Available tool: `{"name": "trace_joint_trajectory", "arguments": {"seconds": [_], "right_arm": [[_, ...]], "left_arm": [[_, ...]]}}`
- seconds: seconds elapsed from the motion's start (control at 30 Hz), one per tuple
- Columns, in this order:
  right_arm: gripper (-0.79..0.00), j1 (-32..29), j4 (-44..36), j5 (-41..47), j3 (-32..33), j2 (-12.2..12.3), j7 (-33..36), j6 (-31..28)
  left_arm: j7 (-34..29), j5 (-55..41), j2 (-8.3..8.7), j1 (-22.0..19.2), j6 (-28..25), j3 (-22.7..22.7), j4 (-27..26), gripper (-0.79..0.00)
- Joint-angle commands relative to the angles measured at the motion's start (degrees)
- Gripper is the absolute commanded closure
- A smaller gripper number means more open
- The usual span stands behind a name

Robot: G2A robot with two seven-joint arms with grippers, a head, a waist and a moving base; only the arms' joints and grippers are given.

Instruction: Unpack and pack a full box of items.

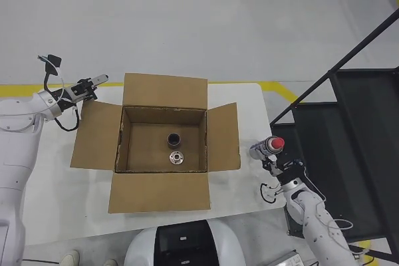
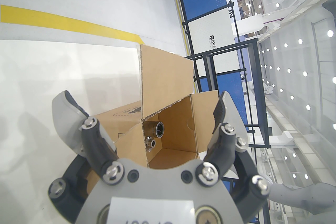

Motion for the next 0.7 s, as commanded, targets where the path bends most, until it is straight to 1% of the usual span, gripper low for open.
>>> {"name": "trace_joint_trajectory", "arguments": {"seconds": [0.0,0.1,0.2,0.27,0.37,0.43,0.57,0.67], "right_arm": [[0.0,-2.54,-5.96,2.02,2.19,0.25,1.53,-0.26],[0.0,-6.64,-15.39,3.55,5.12,0.6,4.28,-0.78],[0.0,-9.68,-22.13,6.12,7.18,0.77,6.48,-2.24],[0.0,-10.97,-25.53,9.89,8.06,0.83,9.02,-4.74],[0.0,-12.25,-30.33,12.91,9.4,1.08,13.05,-8.54],[0.0,-12.76,-33.33,15.5,9.94,1.14,15.05,-10.09],[0.0,-13.4,-38.44,19.25,9.56,1.06,18.22,-10.47],[0.0,-13.69,-41.34,22.78,8.12,0.92,21.4,-10.15]], "left_arm": [[0.0,-0.03,0.0,0.0,0.0,0.0,0.0,-0.785],[0.0,-0.03,0.0,0.0,0.0,0.0,0.0,-0.785],[0.0,-0.03,0.0,0.0,0.0,0.0,0.0,-0.785],[0.0,-0.03,0.0,0.0,0.0,0.0,0.0,-0.785],[0.0,-0.03,0.0,0.0,0.0,0.0,0.0,-0.785],[0.0,-0.03,0.0,0.0,0.0,0.0,0.0,-0.785],[0.0,-0.03,0.0,0.0,0.0,0.0,0.0,-0.785],[0.0,-0.03,0.0,0.0,0.0,0.0,0.0,-0.785]]}}
